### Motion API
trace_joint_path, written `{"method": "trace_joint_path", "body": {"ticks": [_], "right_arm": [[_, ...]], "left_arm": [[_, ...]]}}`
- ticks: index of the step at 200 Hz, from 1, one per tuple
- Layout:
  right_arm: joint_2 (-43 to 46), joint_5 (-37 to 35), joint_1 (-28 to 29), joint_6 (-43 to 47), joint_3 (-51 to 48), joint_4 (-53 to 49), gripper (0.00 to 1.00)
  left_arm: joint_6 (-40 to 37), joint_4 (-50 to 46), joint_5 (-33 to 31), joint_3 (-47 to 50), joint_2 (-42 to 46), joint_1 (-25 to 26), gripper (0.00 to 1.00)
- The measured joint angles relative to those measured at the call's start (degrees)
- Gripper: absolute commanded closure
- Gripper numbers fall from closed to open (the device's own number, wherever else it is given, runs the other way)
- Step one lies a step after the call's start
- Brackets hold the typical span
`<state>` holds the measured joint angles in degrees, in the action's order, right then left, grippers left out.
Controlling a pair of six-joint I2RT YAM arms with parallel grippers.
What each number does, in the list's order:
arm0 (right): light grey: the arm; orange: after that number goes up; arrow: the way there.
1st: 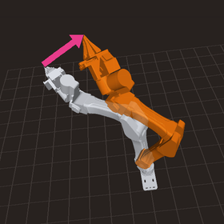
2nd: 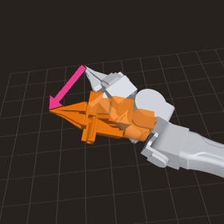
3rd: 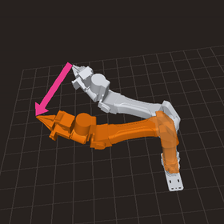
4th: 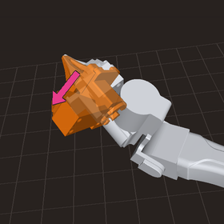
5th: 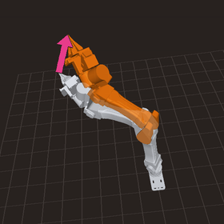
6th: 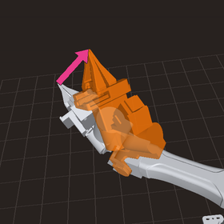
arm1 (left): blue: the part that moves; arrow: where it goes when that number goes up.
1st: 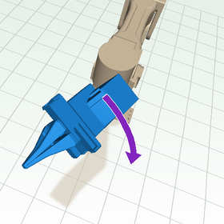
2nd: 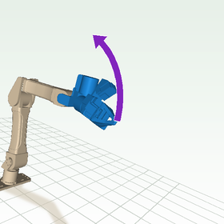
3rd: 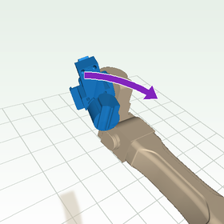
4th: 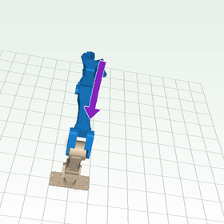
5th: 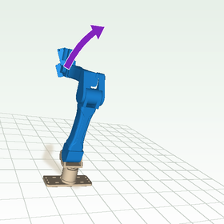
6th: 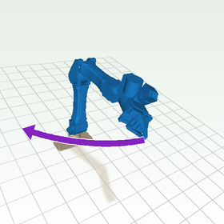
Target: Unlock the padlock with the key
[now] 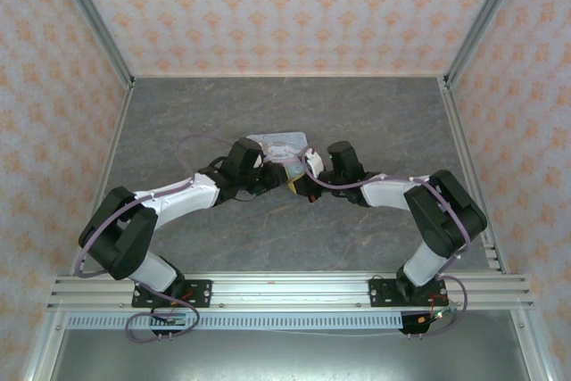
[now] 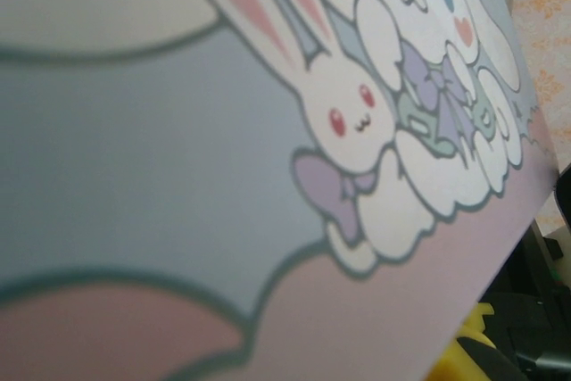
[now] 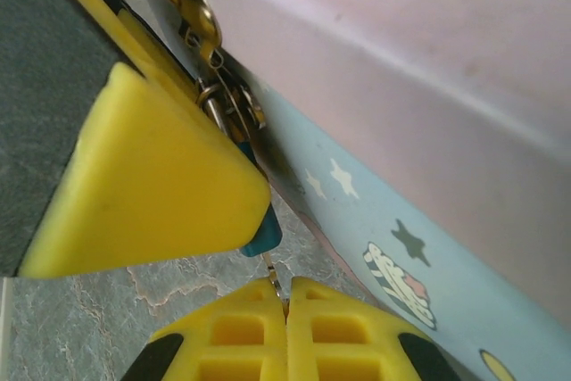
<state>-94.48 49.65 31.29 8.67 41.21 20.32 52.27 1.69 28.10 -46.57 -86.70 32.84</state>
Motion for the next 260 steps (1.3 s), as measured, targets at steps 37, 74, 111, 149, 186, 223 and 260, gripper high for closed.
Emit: {"method": "trace_joint_path", "body": {"ticks": [37,74,111,149,186,223,260], "right_arm": [[-1.33,1.62,-0.33,-0.02,1.81,-0.87,1.0],[-1.38,1.57,-0.39,0.59,2.43,-1.86,1.0],[-1.38,2.1,-0.5,-0.83,2.43,-1.05,1.0],[-1.57,1.88,-0.72,-3.06,2.43,-0.83,1.0],[-1.7,-0.17,-0.72,-5.18,0.81,1.05,1.0],[-1.7,-1.86,-0.57,-7.26,-4.15,6.16,1.0],[-1.68,-2.99,-0.04,-9.42,-6.71,10.1,1.0]], "left_arm": [[-0.33,0.0,-0.04,-0.02,-0.07,-0.02,0.75],[-0.33,0.02,0.0,-0.22,-0.09,-0.26,0.76],[-0.33,0.07,0.15,-0.33,-0.13,-0.26,0.76],[-0.28,0.92,0.37,-0.9,-1.44,-0.33,0.76],[-0.07,2.95,0.63,-1.07,-3.61,-0.22,0.76],[0.17,3.98,2.32,-1.07,-6.34,0.72,0.72],[0.35,3.89,3.13,-0.96,-7.26,1.53,0.61]]}}
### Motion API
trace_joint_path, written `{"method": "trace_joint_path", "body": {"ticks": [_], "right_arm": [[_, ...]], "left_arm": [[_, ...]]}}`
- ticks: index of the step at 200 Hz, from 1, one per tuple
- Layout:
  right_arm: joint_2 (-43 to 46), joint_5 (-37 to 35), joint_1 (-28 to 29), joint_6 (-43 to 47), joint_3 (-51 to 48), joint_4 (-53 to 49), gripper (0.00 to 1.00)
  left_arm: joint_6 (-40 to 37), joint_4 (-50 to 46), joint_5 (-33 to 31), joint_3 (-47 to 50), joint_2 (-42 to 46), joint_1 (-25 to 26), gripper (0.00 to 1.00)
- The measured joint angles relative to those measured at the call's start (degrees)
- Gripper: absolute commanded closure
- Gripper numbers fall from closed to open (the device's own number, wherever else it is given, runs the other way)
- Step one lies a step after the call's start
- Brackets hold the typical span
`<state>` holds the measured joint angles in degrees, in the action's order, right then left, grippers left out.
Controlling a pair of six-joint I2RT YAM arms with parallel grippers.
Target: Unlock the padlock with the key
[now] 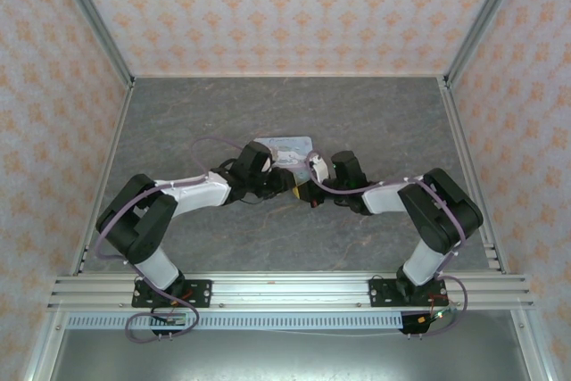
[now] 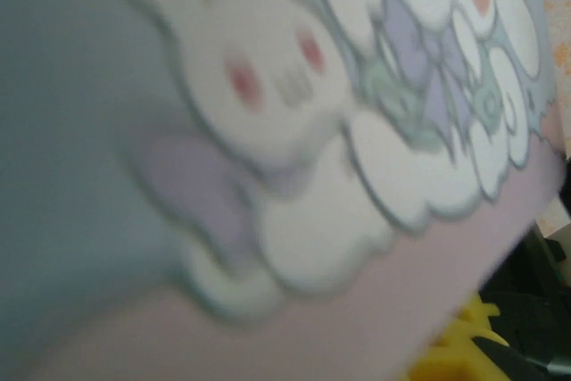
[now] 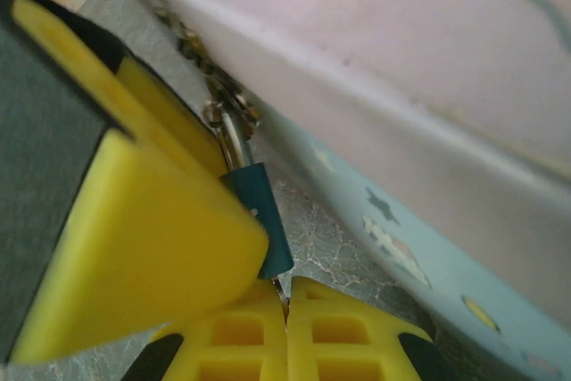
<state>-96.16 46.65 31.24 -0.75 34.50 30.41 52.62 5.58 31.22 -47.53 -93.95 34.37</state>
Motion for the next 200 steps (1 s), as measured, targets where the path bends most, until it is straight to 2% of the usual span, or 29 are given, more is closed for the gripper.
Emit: {"method": "trace_joint_path", "body": {"ticks": [55,93,114,129,160,200], "right_arm": [[0.0,-2.01,0.98,-2.36,-1.4,3.3,1.0],[0.0,-2.75,1.75,-4.48,-1.4,4.9,1.0],[0.11,-3.06,2.25,-6.64,-1.4,5.2,1.0],[0.63,-3.34,2.86,-8.79,-1.38,5.18,1.0],[2.47,-3.65,4.13,-14.84,-0.61,4.87,1.0],[4.76,-4.11,4.98,-22.95,-0.13,4.09,1.0]], "left_arm": [[0.24,-0.31,-0.57,1.31,2.25,0.13,0.28],[0.04,-1.73,-0.59,5.05,12.22,-0.98,0.18],[1.25,-0.76,-0.66,8.22,17.09,-3.3,0.18],[2.58,0.46,-1.14,10.4,18.53,-4.46,0.21],[6.45,3.87,-1.09,12.61,17.35,-4.42,0.33],[9.35,9.18,-0.13,12.66,13.53,-4.42,0.42]]}}
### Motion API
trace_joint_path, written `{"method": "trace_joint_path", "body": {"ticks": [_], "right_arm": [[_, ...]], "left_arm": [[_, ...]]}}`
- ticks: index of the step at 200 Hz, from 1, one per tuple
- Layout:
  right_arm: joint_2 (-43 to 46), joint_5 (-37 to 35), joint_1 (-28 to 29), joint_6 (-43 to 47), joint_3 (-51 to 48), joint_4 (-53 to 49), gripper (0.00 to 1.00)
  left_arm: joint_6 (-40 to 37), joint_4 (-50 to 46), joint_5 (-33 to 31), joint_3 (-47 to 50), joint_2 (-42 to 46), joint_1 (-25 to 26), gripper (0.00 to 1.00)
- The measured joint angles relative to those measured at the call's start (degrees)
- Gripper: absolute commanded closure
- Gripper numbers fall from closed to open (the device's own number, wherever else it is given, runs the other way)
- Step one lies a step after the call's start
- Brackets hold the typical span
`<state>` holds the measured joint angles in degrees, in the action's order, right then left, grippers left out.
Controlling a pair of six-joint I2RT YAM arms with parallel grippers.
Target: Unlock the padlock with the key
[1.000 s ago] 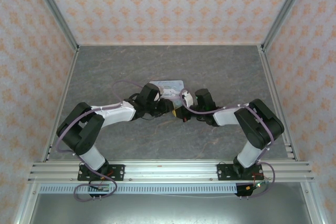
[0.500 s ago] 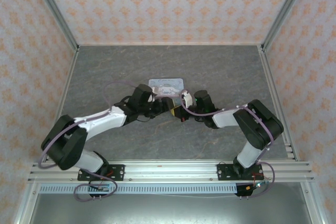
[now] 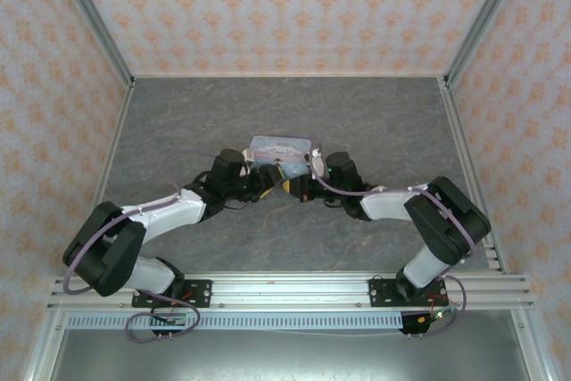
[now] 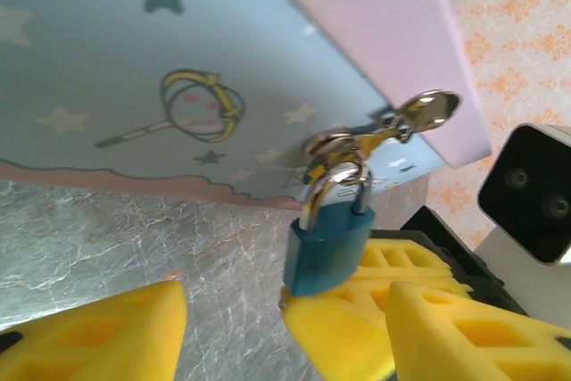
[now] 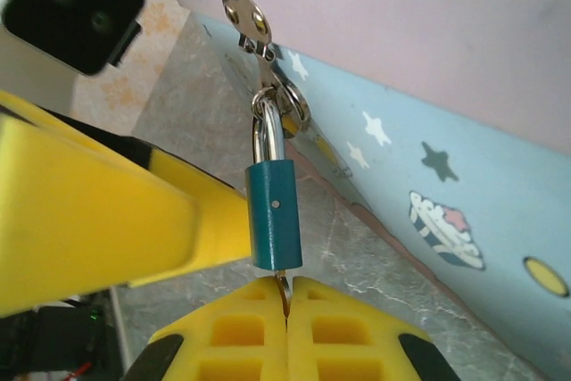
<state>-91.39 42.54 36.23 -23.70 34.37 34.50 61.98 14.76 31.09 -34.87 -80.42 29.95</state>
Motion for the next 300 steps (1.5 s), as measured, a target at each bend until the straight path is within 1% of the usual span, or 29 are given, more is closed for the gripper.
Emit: {"method": "trace_joint_path", "body": {"ticks": [49,120,165,235,272,293,300], "right_arm": [[0.7,-0.15,0.0,-4.31,1.05,-2.95,1.0],[0.7,0.52,0.0,-8.92,3.28,-5.18,1.0],[0.7,0.76,0.0,-9.79,3.28,-5.77,1.0],[0.94,0.98,0.0,-11.04,3.28,-5.81,1.0],[0.94,1.62,0.02,-12.74,3.28,-5.77,1.0],[1.27,1.55,0.0,-14.01,3.28,-5.64,0.94],[1.51,1.42,0.0,-14.21,3.26,-5.79,0.9]], "left_arm": [[1.22,2.03,0.04,-0.22,-2.25,0.04,0.49],[3.04,5.55,-0.02,-0.46,-2.82,0.04,0.47],[5.38,8.41,-0.5,-0.48,-3.85,0.04,0.48],[6.8,10.4,-1.22,-0.72,-5.27,0.33,0.61],[7.02,10.47,-1.64,-0.87,-5.35,0.72,0.76],[7.02,10.43,-2.01,-0.98,-5.35,0.81,0.84],[7.04,10.43,-2.08,-1.01,-5.35,0.81,0.86]]}}
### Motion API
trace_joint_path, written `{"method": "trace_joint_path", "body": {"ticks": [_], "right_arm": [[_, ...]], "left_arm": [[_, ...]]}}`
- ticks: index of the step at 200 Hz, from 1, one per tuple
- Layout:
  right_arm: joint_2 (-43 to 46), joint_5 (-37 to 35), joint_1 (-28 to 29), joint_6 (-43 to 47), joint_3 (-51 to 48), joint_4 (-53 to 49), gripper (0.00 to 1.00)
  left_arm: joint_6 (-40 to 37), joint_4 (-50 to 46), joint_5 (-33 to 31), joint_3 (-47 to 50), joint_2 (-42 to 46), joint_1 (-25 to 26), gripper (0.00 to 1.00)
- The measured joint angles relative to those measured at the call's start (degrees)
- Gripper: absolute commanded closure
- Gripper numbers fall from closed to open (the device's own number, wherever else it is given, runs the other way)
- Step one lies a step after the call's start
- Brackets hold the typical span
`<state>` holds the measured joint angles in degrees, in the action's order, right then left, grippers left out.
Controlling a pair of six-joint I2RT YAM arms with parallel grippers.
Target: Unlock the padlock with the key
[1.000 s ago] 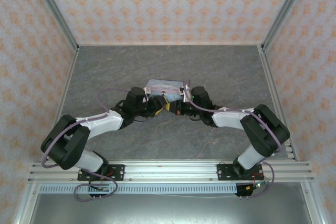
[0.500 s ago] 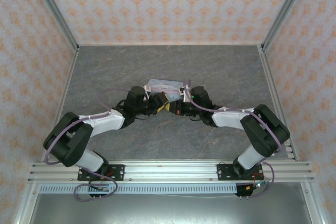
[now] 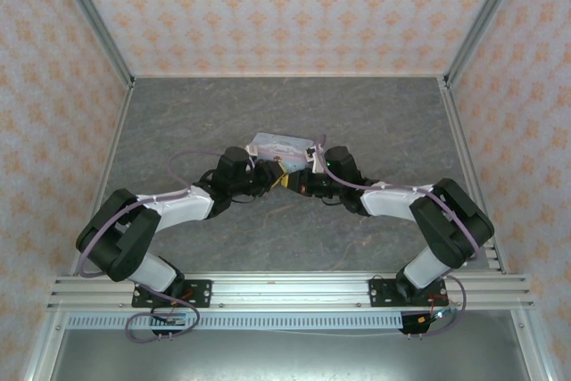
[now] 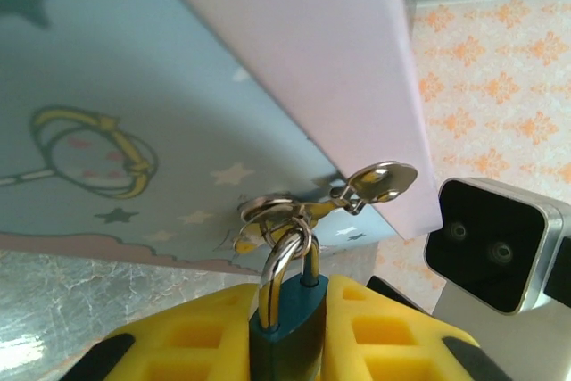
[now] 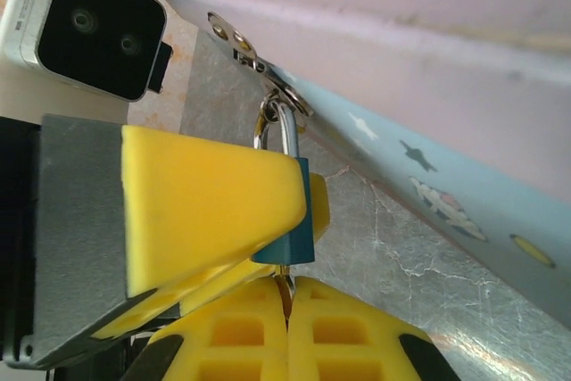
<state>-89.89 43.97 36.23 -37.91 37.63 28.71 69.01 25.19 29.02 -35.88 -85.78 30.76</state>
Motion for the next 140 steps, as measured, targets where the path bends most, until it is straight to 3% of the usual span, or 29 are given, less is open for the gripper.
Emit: {"method": "trace_joint_path", "body": {"ticks": [21,54,140], "right_arm": [[1.27,-0.79,0.09,0.24,-0.07,-1.11,0.77],[7.39,-4.02,0.11,4.2,-0.74,-6.1,0.61],[26.16,-19.26,2.29,31.32,-0.28,-26.75,0.53]], "left_arm": [[0.02,0.13,0.04,-0.22,0.0,0.11,0.93],[0.02,-0.61,-0.76,-1.05,0.02,0.5,0.96],[7.91,-11.21,-1.84,-2.99,0.02,0.66,1.0]]}}
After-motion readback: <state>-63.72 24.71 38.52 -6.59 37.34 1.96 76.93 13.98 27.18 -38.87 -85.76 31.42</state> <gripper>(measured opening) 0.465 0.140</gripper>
